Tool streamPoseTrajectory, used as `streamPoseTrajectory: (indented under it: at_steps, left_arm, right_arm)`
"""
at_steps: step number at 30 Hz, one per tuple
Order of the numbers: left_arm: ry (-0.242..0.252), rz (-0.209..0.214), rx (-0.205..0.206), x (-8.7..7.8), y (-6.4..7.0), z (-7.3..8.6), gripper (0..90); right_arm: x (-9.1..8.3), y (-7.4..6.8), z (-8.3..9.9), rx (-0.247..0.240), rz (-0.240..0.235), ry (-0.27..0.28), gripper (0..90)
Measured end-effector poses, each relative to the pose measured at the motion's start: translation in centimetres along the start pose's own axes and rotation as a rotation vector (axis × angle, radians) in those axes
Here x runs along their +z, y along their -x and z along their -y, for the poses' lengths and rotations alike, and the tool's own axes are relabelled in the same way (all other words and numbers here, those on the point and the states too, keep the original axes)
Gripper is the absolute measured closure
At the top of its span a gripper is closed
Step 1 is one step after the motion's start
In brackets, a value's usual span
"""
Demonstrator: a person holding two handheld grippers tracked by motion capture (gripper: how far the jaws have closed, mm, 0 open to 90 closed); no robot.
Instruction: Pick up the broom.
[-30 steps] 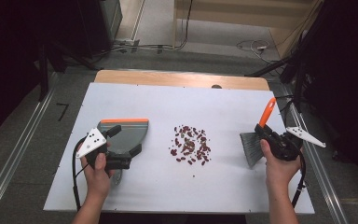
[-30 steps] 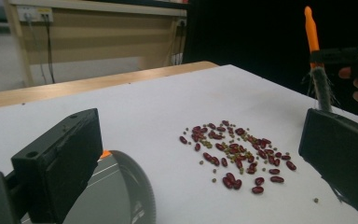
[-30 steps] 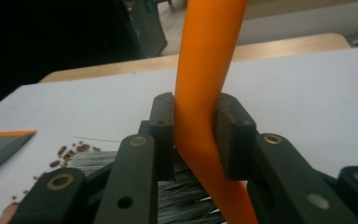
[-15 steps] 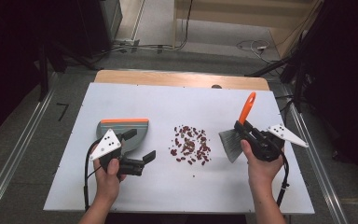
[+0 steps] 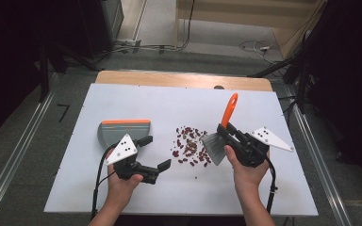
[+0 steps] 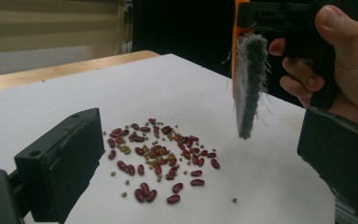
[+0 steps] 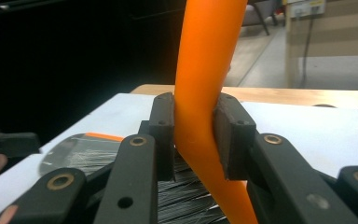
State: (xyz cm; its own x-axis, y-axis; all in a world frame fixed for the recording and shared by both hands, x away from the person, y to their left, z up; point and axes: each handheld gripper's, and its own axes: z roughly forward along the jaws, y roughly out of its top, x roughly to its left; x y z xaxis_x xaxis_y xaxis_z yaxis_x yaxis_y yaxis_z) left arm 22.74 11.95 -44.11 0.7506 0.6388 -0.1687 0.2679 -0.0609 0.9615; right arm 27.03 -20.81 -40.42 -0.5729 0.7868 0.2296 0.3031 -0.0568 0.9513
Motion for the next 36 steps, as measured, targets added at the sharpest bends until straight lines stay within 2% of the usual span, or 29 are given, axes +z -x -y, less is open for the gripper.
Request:
streamPoseTrajectory:
  at_steps: [5,9,14,21,22,24,29,33,36]
  left_arm:
    - [-0.021,0.025,-0.029,0.8,0.8,-0.1,3.9]
    - [-0.038,0.030,-0.022,1.2,1.6,0.0,7.5]
    - [-0.049,0.007,-0.009,1.8,2.4,0.2,13.4]
    - [-0.086,0.064,-0.048,2.9,3.1,0.5,19.1]
    - [-0.107,0.056,-0.050,3.2,3.4,0.7,20.9]
    - [-0.115,0.049,-0.054,3.4,3.5,0.8,24.3]
    - [-0.114,0.025,-0.052,3.9,3.8,1.3,35.6]
    - [-0.122,0.012,-0.043,4.0,3.8,1.4,48.2]
    - [-0.118,0.017,-0.040,3.8,3.8,1.4,60.9]
  right_arm:
    - [0.7,-1.7,0.1,0.007,-0.036,0.004,69.3]
    - [0.9,-3.0,0.3,-0.009,-0.056,0.003,69.3]
    - [1.2,-4.3,0.6,-0.023,-0.072,0.004,69.3]
    - [1.5,-5.6,1.0,-0.040,-0.092,0.002,69.3]
    - [1.6,-5.8,1.1,-0.041,-0.097,-0.003,69.3]
    - [1.6,-6.3,1.3,-0.043,-0.104,-0.004,69.3]
    - [1.6,-7.3,1.4,-0.051,-0.124,0.000,69.3]
    - [1.4,-7.9,1.3,-0.056,-0.127,0.010,69.3]
    - [1.2,-8.2,1.2,-0.046,-0.130,0.019,69.3]
